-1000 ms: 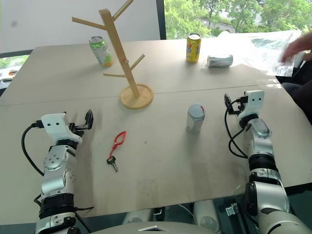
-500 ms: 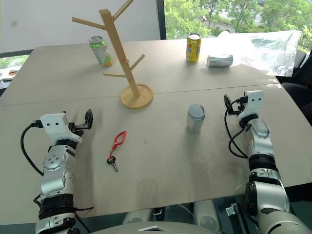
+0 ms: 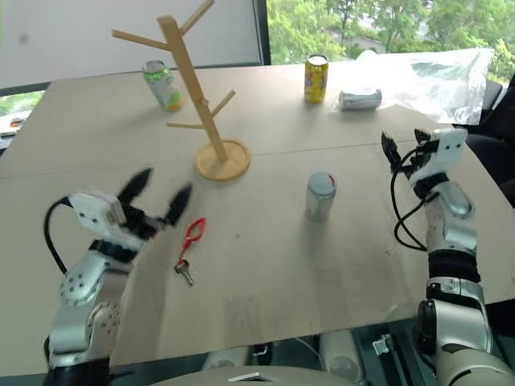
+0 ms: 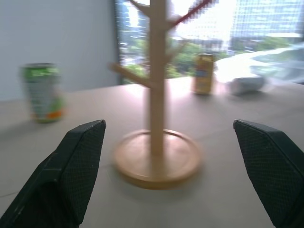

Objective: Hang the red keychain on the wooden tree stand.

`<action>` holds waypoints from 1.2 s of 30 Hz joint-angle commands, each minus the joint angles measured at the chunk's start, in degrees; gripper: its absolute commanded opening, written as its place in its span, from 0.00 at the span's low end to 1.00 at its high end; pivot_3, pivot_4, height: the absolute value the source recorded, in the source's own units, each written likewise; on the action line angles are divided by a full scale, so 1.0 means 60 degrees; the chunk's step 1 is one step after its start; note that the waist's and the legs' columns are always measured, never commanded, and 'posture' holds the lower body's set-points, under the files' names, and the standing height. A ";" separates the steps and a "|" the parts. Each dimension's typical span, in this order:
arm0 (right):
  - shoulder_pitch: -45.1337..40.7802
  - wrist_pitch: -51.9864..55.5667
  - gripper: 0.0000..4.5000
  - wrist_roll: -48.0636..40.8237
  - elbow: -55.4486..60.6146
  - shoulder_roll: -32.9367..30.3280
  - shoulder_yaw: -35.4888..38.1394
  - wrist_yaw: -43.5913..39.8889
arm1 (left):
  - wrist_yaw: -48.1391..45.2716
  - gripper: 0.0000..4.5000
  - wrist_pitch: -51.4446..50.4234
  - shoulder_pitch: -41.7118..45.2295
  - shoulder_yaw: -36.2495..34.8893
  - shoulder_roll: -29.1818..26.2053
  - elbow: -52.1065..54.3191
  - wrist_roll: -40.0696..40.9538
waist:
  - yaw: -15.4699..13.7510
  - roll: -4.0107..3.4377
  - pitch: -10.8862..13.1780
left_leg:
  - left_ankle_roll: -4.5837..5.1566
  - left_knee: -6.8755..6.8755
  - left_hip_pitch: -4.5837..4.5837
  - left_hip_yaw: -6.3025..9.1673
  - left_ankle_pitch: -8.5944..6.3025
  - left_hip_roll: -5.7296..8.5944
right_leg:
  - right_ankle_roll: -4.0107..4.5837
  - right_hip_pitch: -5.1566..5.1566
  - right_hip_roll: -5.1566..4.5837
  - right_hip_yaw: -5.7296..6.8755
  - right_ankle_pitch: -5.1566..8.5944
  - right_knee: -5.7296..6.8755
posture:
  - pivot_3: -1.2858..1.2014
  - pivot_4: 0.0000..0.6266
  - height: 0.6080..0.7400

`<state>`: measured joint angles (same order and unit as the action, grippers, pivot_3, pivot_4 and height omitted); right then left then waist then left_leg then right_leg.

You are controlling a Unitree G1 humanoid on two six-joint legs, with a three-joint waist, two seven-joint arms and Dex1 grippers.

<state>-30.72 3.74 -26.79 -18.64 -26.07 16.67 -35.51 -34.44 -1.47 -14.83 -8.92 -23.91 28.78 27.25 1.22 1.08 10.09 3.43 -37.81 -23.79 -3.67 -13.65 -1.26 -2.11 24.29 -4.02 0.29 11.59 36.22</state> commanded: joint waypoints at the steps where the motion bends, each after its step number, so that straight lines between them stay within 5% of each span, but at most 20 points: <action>1: 0.0342 0.1046 1.00 -0.0732 0.2135 -0.0143 -0.0343 -0.0548 | -0.1166 0.99 0.0561 -0.0961 0.0689 -0.0326 0.0749 -0.0053 | -0.0035 -0.0001 -0.0001 | -0.0001 0.0004 0.0002 0.0004 0.0000 -0.0003 | 0.0002 0.0002 0.0003 0.0002 0.0001 0.0000 | 0.52 0.24 1.00; 13: 0.2154 0.3530 1.00 -0.1282 0.6223 -0.0497 -0.2058 -0.0892 | -0.2205 0.99 0.2630 -0.1529 0.1625 -0.0298 -0.0690 -0.1322 | -0.0110 -0.0006 -0.0004 | -0.0001 0.0007 -0.0034 -0.0011 0.0000 -0.0006 | 0.0003 0.0043 -0.0016 0.0032 0.0009 -0.0024 | 0.52 0.24 1.00; 35: 0.2996 0.2522 1.00 0.0860 0.4632 0.0721 -0.3635 -0.0637 | -0.1586 0.99 0.2401 -0.1352 0.1837 -0.0305 -0.0236 -0.1459 | -0.0095 0.0000 -0.0007 | 0.0001 0.0003 -0.0062 -0.0012 0.0002 -0.0005 | -0.0003 0.0059 0.0050 0.0034 0.0007 -0.0025 | 0.52 0.24 1.00; 36: 0.2975 0.2494 0.94 0.0876 0.4586 0.0754 -0.3610 -0.0645 | -0.1533 1.00 0.2323 -0.1336 0.1832 -0.0326 -0.0159 -0.1448 | -0.0098 -0.0001 -0.0007 | 0.0001 0.0004 -0.0062 -0.0012 0.0002 -0.0006 | -0.0003 0.0059 0.0051 0.0034 0.0007 -0.0025 | 0.52 0.24 1.00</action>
<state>-12.29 20.30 -21.62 8.02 -21.77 -5.82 -39.42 -44.39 12.91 -22.79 2.19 -25.48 24.72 18.20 0.63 1.08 10.05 3.43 -37.79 -24.17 -3.74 -13.63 -1.30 -2.13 24.64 -3.72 0.50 11.62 36.07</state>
